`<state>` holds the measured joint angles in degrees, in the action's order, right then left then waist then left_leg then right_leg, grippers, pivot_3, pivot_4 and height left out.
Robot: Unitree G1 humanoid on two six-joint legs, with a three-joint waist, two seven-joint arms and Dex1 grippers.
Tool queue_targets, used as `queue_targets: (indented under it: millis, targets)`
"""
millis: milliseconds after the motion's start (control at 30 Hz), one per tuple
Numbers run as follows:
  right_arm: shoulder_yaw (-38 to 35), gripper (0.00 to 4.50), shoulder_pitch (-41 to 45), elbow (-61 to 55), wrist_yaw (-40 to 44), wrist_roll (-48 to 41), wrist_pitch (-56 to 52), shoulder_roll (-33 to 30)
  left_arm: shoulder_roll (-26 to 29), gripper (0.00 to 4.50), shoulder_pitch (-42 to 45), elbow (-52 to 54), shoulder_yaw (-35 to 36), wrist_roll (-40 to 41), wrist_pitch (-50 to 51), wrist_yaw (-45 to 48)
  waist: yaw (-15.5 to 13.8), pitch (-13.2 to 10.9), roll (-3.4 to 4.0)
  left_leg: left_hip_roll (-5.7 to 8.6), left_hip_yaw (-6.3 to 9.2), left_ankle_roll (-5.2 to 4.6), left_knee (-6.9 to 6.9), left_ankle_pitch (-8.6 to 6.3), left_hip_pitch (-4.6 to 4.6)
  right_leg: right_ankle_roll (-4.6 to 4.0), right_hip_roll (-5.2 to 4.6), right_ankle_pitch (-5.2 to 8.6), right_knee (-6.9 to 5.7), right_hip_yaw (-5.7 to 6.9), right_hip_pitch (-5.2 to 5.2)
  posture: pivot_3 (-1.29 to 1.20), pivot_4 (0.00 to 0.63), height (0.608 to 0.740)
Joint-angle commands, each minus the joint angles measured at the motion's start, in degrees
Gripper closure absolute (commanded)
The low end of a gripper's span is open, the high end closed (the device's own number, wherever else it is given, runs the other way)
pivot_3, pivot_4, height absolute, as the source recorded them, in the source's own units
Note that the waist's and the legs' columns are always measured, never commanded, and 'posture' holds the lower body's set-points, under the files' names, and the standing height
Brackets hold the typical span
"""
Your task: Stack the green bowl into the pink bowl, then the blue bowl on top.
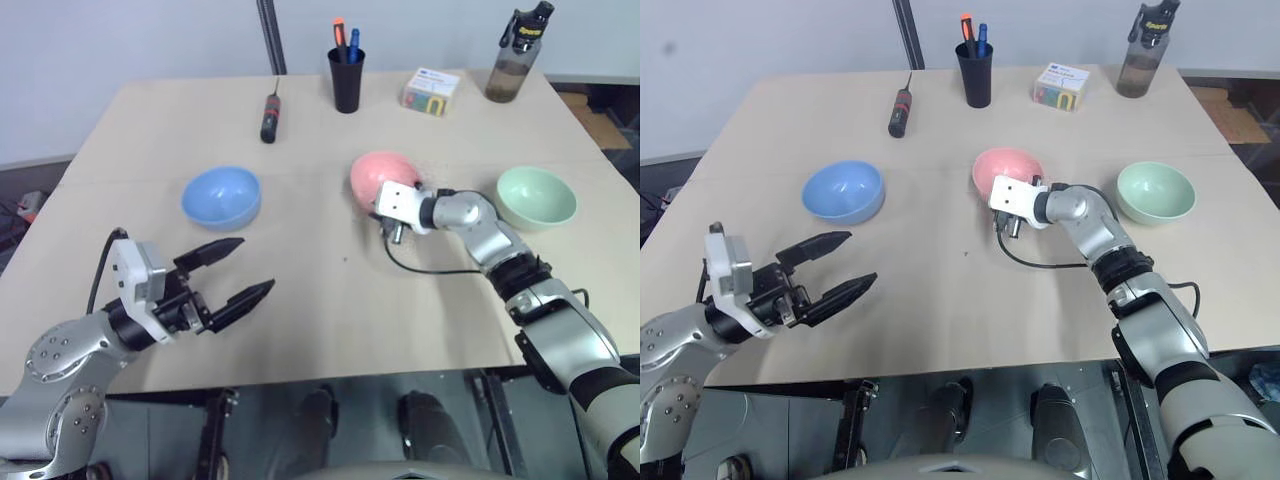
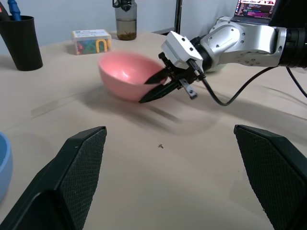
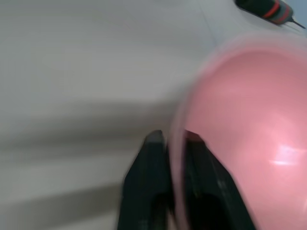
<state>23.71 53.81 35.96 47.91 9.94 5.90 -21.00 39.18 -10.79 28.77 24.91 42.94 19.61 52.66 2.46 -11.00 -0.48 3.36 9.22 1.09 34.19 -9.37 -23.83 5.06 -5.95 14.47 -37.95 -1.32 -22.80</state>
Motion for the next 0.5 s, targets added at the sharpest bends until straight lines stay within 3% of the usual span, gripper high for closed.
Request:
queue_targets:
  millis: [33,167,300,333,433,500]
  targets:
    - [-1.9,4.45,-3.2,-11.5,5.4,-2.7,-4.4,-2.4,0.0,0.0,0.2,1.8,1.1,0.4,-1.2,-0.2,-0.1,0.0,0.0,-0.03,0.0,0.0,0.0,0.0,0.01,0.0,0.02,0.0,0.0,0.0,0.0,0.0,0.15,0.74]
    - [-1.5,4.45,-11.0,-28.5,12.1,-5.2,-14.3,-7.5,0.2,0.0,1.9,0.5,-0.4,0.1,-1.2,0.1,-0.4,0.0,-0.01,-0.02,-0.01,0.02,0.01,-0.01,-0.01,0.0,0.0,-0.01,0.05,0.01,0.03,0.0,0.15,0.74]
    - [-1.4,4.45,-15.3,-37.3,14.7,-7.1,-21.8,-9.1,0.4,0.0,4.0,-1.1,-1.9,-0.4,-1.1,0.9,0.0,0.0,0.0,-0.02,-0.13,0.02,0.01,-0.02,0.0,0.01,-0.03,0.0,0.03,-0.06,0.0,0.0,0.15,0.74]
    - [-1.3,3.9,-16.1,-38.4,14.4,-7.2,-22.8,-8.9,0.5,0.0,4.8,-1.7,-2.6,-0.5,-1.1,1.3,0.0,0.0,0.0,-0.08,-0.15,0.02,0.01,-0.02,0.03,0.01,-0.01,0.01,0.01,-0.07,-0.01,0.0,0.15,0.74]
    - [-1.5,3.33,-17.3,-40.1,11.3,-5.6,-24.0,-8.4,0.6,0.0,6.6,-3.0,-3.8,-0.7,-0.9,2.3,-0.1,0.0,-0.01,-0.23,-0.15,0.02,0.01,-0.02,0.07,0.04,0.12,0.04,-0.01,-0.04,-0.01,0.0,0.15,0.74]
    - [-3.2,2.62,-18.0,-41.2,8.0,-4.8,-25.5,-7.8,0.8,0.0,7.3,-3.8,-4.1,-0.6,-0.8,2.8,-0.1,0.0,-0.01,-0.23,-0.16,0.02,0.03,-0.02,0.06,0.03,0.13,0.03,0.0,-0.04,-0.01,0.0,0.15,0.74]
